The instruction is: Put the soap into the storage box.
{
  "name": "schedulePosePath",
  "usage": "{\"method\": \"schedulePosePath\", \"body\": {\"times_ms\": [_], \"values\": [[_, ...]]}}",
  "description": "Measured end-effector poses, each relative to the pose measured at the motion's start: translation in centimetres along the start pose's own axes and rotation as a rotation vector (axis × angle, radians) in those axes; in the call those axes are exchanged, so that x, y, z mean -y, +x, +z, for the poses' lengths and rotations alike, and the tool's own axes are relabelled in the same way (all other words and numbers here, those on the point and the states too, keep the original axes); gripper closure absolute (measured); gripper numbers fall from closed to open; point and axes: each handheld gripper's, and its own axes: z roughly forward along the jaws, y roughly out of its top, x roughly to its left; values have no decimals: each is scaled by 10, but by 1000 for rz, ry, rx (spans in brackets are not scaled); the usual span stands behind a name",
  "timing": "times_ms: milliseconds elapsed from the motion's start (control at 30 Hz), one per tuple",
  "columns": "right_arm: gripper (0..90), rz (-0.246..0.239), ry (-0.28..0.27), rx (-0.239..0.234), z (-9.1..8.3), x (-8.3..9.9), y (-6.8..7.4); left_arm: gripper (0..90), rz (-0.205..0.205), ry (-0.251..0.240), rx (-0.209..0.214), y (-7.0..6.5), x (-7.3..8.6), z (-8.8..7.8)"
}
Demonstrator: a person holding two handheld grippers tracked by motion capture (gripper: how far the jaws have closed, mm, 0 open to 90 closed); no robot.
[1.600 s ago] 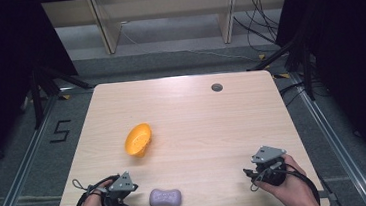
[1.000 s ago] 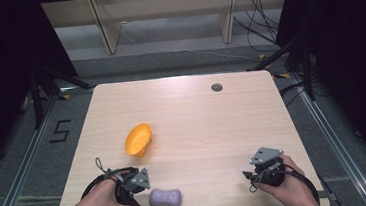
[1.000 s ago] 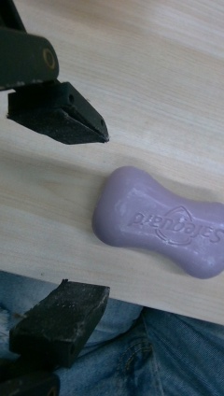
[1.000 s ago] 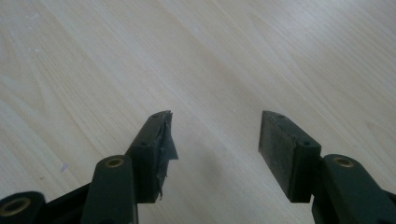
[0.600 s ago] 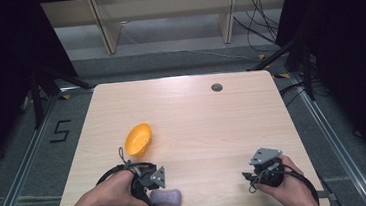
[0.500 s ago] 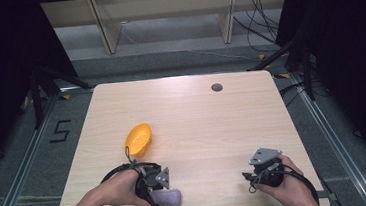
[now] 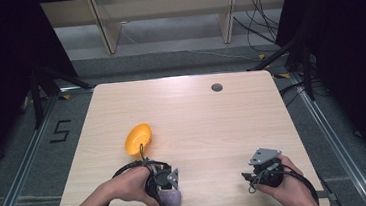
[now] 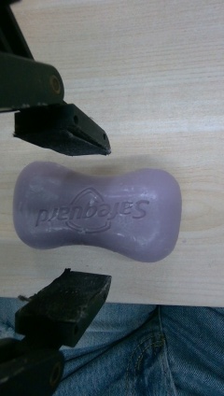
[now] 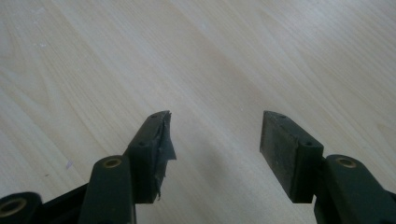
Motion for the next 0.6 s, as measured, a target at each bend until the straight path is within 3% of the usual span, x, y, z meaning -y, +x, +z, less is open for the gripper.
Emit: {"method": "schedulePosePath", "body": {"times_ms": [133, 600], "values": [[435, -3, 3, -4, 0, 0, 0, 325, 6, 20, 28, 1, -3, 5], [432, -1, 1, -6, 0, 0, 0, 365, 22, 51, 37, 3, -7, 10]]}}
